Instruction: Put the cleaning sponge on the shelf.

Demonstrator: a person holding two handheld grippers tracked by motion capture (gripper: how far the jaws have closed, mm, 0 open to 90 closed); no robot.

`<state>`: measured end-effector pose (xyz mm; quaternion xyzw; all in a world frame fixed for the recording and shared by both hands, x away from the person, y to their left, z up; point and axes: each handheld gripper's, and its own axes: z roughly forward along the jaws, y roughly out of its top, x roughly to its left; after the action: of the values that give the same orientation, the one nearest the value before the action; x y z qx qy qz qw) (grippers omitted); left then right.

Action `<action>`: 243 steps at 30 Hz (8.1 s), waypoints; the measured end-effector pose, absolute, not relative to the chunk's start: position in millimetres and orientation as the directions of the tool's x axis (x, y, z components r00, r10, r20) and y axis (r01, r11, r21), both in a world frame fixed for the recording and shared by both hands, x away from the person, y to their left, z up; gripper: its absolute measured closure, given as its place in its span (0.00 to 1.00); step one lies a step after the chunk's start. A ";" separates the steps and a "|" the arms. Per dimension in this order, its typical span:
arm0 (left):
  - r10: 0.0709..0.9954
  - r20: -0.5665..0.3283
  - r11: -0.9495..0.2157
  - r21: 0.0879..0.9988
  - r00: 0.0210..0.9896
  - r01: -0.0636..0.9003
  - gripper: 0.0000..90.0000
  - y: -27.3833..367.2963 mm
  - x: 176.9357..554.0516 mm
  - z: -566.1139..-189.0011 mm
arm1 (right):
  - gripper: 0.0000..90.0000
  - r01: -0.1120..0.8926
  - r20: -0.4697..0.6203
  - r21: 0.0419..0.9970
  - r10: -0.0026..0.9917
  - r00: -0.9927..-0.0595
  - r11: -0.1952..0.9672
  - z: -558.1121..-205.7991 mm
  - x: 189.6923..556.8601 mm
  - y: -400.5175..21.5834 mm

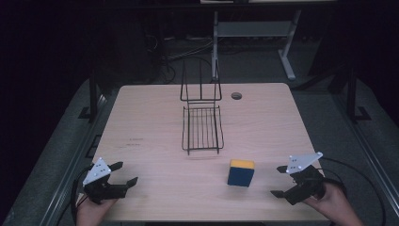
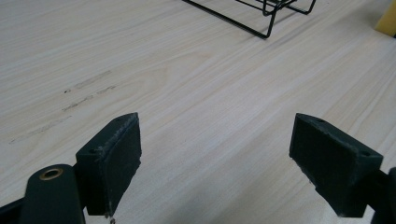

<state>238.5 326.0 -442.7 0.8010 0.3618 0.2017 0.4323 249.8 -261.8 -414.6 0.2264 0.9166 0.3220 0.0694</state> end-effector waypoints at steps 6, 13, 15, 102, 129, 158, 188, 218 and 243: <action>0.752 0.013 -0.366 0.840 0.659 0.401 0.18 326.7 238.1 -442.5 | 0.18 0.359 0.021 0.619 0.442 -0.897 0.699 -411.6 252.0 -251.5; 0.753 0.012 -0.365 0.839 0.658 0.403 0.18 327.3 238.7 -443.0 | 0.18 0.332 0.016 0.610 0.408 -0.913 0.719 -410.5 257.1 -237.9; 0.754 0.008 -0.362 0.839 0.657 0.406 0.18 326.6 238.6 -443.2 | 0.18 0.331 0.021 0.606 0.401 -0.916 0.723 -410.9 258.8 -234.2; 0.749 0.014 -0.363 0.845 0.662 0.393 0.18 326.3 238.0 -440.2 | 0.62 0.263 0.071 0.588 0.275 -0.959 0.765 -410.1 309.6 -164.7; 0.748 0.012 -0.362 0.846 0.664 0.392 0.18 324.6 238.6 -440.1 | 0.62 0.213 0.051 0.604 0.229 -0.972 0.768 -386.5 335.0 -138.4; 0.744 0.012 -0.364 0.846 0.668 0.390 0.18 322.5 239.1 -439.5 | 0.62 0.203 0.046 0.622 0.223 -0.974 0.756 -366.0 367.9 -121.8; 0.745 0.014 -0.361 0.850 0.667 0.385 0.18 324.5 238.8 -438.9 | 0.62 0.225 0.052 0.616 0.246 -0.968 0.755 -353.8 408.6 -104.9; 0.743 0.008 -0.358 0.850 0.669 0.387 0.18 323.8 238.6 -439.6 | 0.62 0.258 0.065 0.622 0.280 -0.958 0.739 -365.3 446.3 -99.0; 0.741 0.008 -0.358 0.850 0.672 0.385 0.18 324.5 238.9 -440.1 | 0.61 0.300 0.076 0.622 0.326 -0.942 0.723 -384.2 463.0 -96.0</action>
<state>238.9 324.5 -440.1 0.7994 0.3522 0.2004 0.4435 463.0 -96.0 -384.2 0.1686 0.9279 0.3319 0.0192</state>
